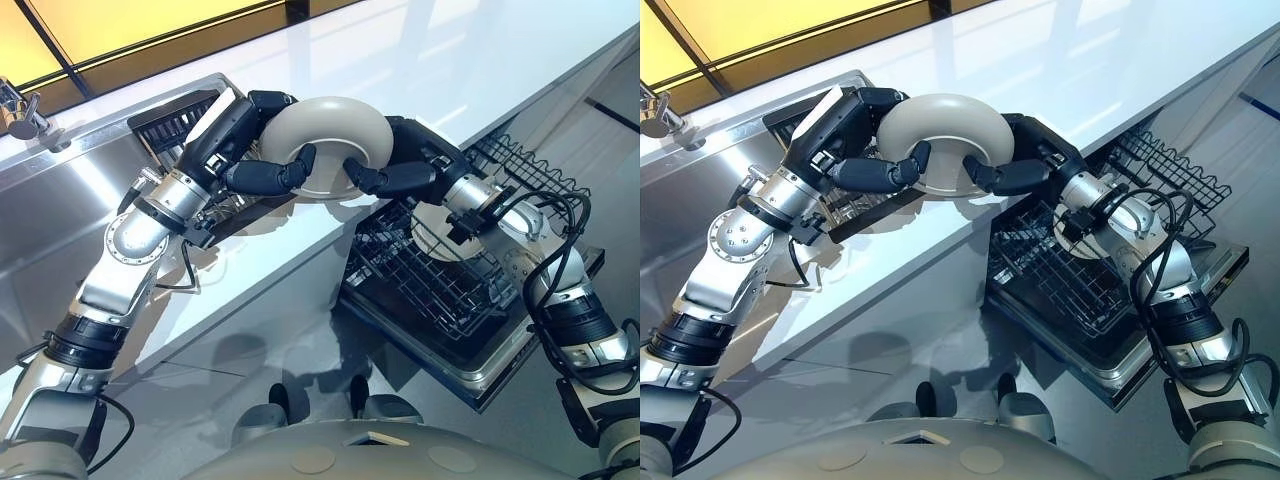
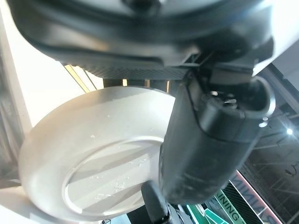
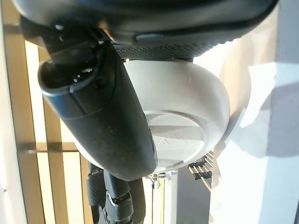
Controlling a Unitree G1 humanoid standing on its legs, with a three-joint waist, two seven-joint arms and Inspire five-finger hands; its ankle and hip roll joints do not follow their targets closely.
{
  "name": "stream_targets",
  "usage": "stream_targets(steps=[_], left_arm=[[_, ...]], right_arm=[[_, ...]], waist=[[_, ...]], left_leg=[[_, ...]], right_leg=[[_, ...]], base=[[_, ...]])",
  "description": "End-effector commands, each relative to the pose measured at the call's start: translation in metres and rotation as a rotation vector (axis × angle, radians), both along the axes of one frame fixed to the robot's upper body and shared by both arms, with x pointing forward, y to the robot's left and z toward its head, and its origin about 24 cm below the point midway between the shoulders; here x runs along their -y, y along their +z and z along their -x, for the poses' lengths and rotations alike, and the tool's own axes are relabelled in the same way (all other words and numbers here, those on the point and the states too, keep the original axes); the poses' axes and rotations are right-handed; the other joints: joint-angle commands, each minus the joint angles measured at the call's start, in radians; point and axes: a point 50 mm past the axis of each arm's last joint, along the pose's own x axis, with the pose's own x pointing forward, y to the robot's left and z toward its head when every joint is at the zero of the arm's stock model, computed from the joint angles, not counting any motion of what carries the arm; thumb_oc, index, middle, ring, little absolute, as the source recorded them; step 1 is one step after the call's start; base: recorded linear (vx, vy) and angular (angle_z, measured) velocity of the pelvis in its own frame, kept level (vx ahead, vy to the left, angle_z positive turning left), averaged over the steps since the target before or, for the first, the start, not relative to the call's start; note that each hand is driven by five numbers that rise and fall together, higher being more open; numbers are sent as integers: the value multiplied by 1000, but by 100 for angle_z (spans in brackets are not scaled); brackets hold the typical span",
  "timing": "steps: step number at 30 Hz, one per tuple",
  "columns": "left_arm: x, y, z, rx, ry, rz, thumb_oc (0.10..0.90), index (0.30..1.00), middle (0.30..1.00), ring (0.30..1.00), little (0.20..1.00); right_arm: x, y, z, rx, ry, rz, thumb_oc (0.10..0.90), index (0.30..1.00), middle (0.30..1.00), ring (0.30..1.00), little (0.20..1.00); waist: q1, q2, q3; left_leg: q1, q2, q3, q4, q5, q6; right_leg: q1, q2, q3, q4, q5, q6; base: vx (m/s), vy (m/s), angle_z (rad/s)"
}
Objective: Pick up plates and place into dishwasher.
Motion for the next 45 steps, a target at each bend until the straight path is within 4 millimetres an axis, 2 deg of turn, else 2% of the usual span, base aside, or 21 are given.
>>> stream_targets(steps=[1, 2, 3, 6, 9, 13, 14, 15, 18, 29, 33, 34, 35, 37, 39, 41, 42, 45], left_arm=[[36, -3, -14, -41, -133, 42, 111, 309, 309, 309, 211], [36, -6, -16, -65, -130, 57, 273, 448, 448, 448, 373], [36, -9, -18, -89, -121, 73, 800, 900, 900, 900, 900], [37, -17, -23, -156, -121, 150, 800, 900, 900, 900, 900], [35, -17, -27, -196, -110, 279, 800, 900, 900, 900, 900], [19, -13, -27, -219, -110, 393, 800, 900, 900, 900, 900], [9, -7, -28, -216, -102, 433, 800, 900, 900, 900, 900], [9, -7, -28, -216, -103, 434, 800, 900, 900, 900, 900], [-23, 10, -30, -180, -40, 503, 800, 900, 900, 900, 900], [-104, 21, -27, -131, 244, 498, 800, 900, 900, 900, 900], [-134, 20, -22, -107, 391, 517, 800, 900, 900, 900, 900], [-150, 20, -18, -78, 495, 517, 800, 900, 900, 900, 900], [-154, 20, -17, -71, 523, 515, 800, 900, 900, 900, 900], [-173, 21, -11, -33, 648, 513, 800, 900, 900, 900, 900], [-184, 24, -6, -3, 727, 496, 800, 900, 900, 900, 900], [-201, 21, 4, 42, 854, 481, 800, 900, 900, 900, 900], [-201, 21, 5, 45, 861, 477, 800, 900, 900, 900, 900], [-209, 22, 10, 86, 950, 461, 800, 900, 900, 900, 900]], right_arm=[[-70, 59, 23, 103, 466, -463, 100, 300, 300, 300, 200], [-73, 59, 24, 82, 496, -485, 100, 300, 300, 300, 200], [-75, 59, 24, 68, 516, -505, 100, 300, 300, 300, 200], [-75, 64, 21, 75, 487, -575, 100, 300, 300, 300, 200], [-65, 77, 16, 185, 376, -591, 100, 300, 300, 300, 200], [-36, 94, 8, 317, 227, -561, 100, 300, 300, 300, 200], [-17, 99, 3, 375, 131, -498, 100, 300, 300, 300, 200], [-17, 99, 3, 376, 132, -498, 100, 300, 300, 300, 200], [37, 107, -6, 466, -131, -355, 100, 300, 300, 300, 200], [131, 97, 13, 543, -567, 40, 100, 300, 300, 300, 200], [154, 92, 23, 549, -696, 246, 100, 300, 300, 300, 200], [163, 84, 28, 530, -748, 390, 100, 300, 300, 300, 200], [166, 82, 29, 522, -763, 423, 100, 300, 300, 300, 200], [175, 76, 36, 476, -780, 534, 100, 300, 300, 300, 200], [176, 68, 40, 422, -742, 513, 100, 300, 300, 300, 200], [167, 45, 43, 328, -665, 527, 100, 300, 300, 300, 200], [167, 44, 43, 318, -663, 527, 100, 300, 300, 300, 200], [157, 19, 42, 216, -613, 537, 100, 300, 300, 300, 200]], waist=[[12, 10, -81], [13, 9, -81], [15, 8, -83], [17, 6, -87], [13, 6, -95], [9, 8, -103], [6, 9, -107], [6, 10, -106], [-1, 14, -116], [-37, 30, -114], [-56, 36, -107], [-66, 38, -102], [-69, 39, -101], [-86, 40, -96], [-98, 41, -92], [-111, 44, -80], [-112, 43, -80], [-116, 46, -71]], left_leg=[[-24, -63, 8, 17, -78, 56], [-24, -63, 8, 18, -77, 55], [-24, -62, 7, 19, -77, 55], [-27, -60, 4, 25, -76, 52], [-31, -58, -3, 26, -75, 50], [-31, -56, -11, 24, -76, 48], [-30, -56, -15, 23, -77, 46], [-30, -56, -15, 23, -77, 46], [-32, -55, -18, 17, -69, 42], [-22, -59, -12, 7, -79, 40], [-22, -60, -1, 6, -79, 38], [-23, -61, 5, 6, -79, 38], [-23, -61, 6, 6, -79, 38], [-24, -61, 17, 6, -78, 38], [-25, -61, 25, 7, -77, 38], [-27, -64, 34, 9, -76, 41], [-27, -64, 34, 9, -76, 42], [-30, -65, 42, 12, -75, 45]], right_leg=[[-35, 65, -39, 64, -68, 33], [-34, 64, -41, 63, -68, 32], [-32, 65, -42, 61, -68, 32], [-28, 66, -43, 58, -68, 28], [-30, 70, -33, 64, -73, 23], [-32, 72, -28, 72, -80, 20], [-32, 71, -29, 73, -84, 19], [-32, 71, -29, 74, -84, 19], [-37, 70, -29, 77, -83, 16], [-40, 70, -20, 88, -102, 16], [-47, 69, -14, 97, -105, 18], [-51, 69, -12, 105, -108, 18], [-53, 68, -12, 107, -108, 18], [-60, 68, -10, 114, -110, 19], [-67, 68, -7, 121, -111, 19], [-77, 67, -3, 133, -114, 19], [-77, 67, -2, 134, -114, 19], [-83, 65, -4, 141, -116, 19]], base=[[9, -47, -1], [9, -46, 0], [8, -45, 0], [13, -47, 0], [6, -11, 0], [4, 0, 1], [15, 1, 5], [14, 7, 6], [-8, 11, 7], [-1, 23, -1], [-1, 10, -1], [-6, 38, -3], [-8, 37, -3], [-16, 33, -6], [-19, 33, -9], [-26, 36, -8], [-22, 27, -16], [-14, 17, -16]])
